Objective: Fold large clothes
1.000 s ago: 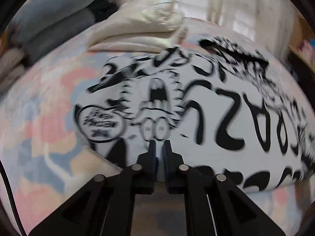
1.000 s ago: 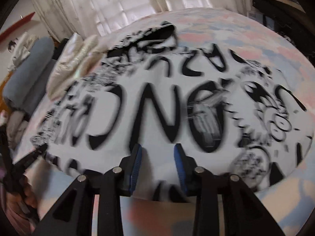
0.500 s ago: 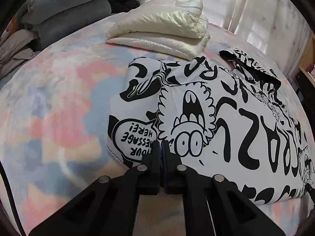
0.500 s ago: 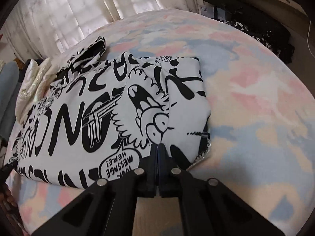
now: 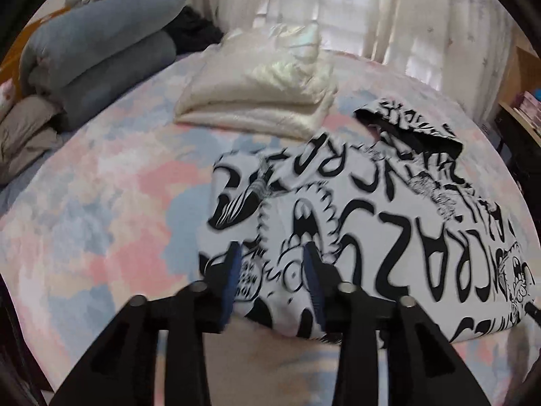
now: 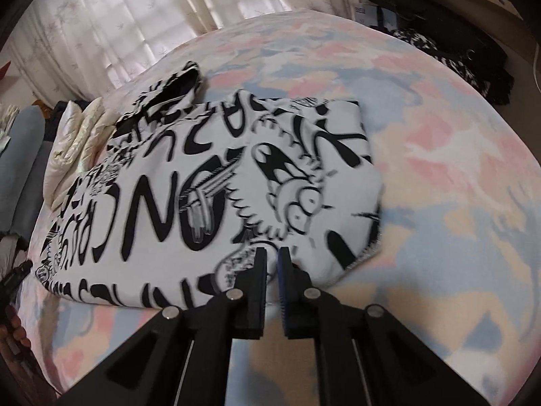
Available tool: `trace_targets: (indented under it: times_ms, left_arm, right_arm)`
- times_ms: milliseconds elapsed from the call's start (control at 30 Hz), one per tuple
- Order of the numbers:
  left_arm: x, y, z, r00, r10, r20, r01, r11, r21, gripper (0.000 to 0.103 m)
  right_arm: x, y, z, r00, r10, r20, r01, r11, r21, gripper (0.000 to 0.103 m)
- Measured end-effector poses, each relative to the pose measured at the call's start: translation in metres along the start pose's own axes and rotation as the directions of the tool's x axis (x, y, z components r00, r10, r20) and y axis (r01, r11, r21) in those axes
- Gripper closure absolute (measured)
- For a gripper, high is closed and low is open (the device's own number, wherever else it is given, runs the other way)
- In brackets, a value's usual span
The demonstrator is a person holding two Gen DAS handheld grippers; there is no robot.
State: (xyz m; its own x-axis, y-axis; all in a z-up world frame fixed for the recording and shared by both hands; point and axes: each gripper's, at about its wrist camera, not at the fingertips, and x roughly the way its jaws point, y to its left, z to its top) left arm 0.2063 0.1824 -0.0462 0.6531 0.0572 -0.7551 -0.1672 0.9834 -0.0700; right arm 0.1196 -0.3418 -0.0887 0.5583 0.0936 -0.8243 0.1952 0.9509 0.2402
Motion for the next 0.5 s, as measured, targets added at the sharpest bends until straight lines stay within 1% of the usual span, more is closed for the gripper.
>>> trace_targets:
  times_ms: [33, 100, 200, 333, 400, 467, 500]
  left_arm:
    - [-0.003, -0.004, 0.005, 1.000, 0.001, 0.010, -0.001, 1.000, 0.012, 0.061]
    - [-0.008, -0.012, 0.017, 1.000, -0.001, 0.029, 0.000, 0.999, 0.045, 0.061]
    - [-0.013, -0.022, 0.040, 0.998, -0.025, 0.050, 0.021, 0.997, 0.070, 0.060]
    - [-0.017, -0.040, 0.072, 0.995, -0.057, 0.076, 0.047, 0.992, 0.120, 0.058]
    - [-0.016, -0.051, 0.088, 0.994, -0.058, 0.089, 0.043, 0.987, 0.154, 0.050]
    - [-0.013, -0.061, 0.104, 0.993, -0.056, 0.100, 0.037, 0.983, 0.179, 0.046]
    - [-0.011, -0.068, 0.116, 0.993, -0.054, 0.105, 0.033, 0.981, 0.190, 0.045]
  right_arm:
    - [-0.001, 0.004, 0.003, 1.000, 0.006, -0.001, -0.006, 1.000, -0.005, 0.092]
    - [-0.006, 0.012, 0.011, 1.000, 0.025, 0.009, -0.025, 1.000, -0.016, 0.082]
    - [-0.014, 0.023, 0.029, 0.998, 0.052, 0.034, -0.051, 0.998, -0.031, 0.075]
    - [-0.021, 0.037, 0.057, 0.995, 0.083, 0.055, -0.080, 0.995, -0.053, 0.073]
    - [-0.021, 0.046, 0.073, 0.994, 0.090, 0.055, -0.086, 0.993, -0.075, 0.073]
    - [-0.020, 0.056, 0.093, 0.994, 0.093, 0.055, -0.087, 0.991, -0.103, 0.073]
    - [-0.021, 0.060, 0.102, 0.994, 0.094, 0.059, -0.087, 0.990, -0.111, 0.073]
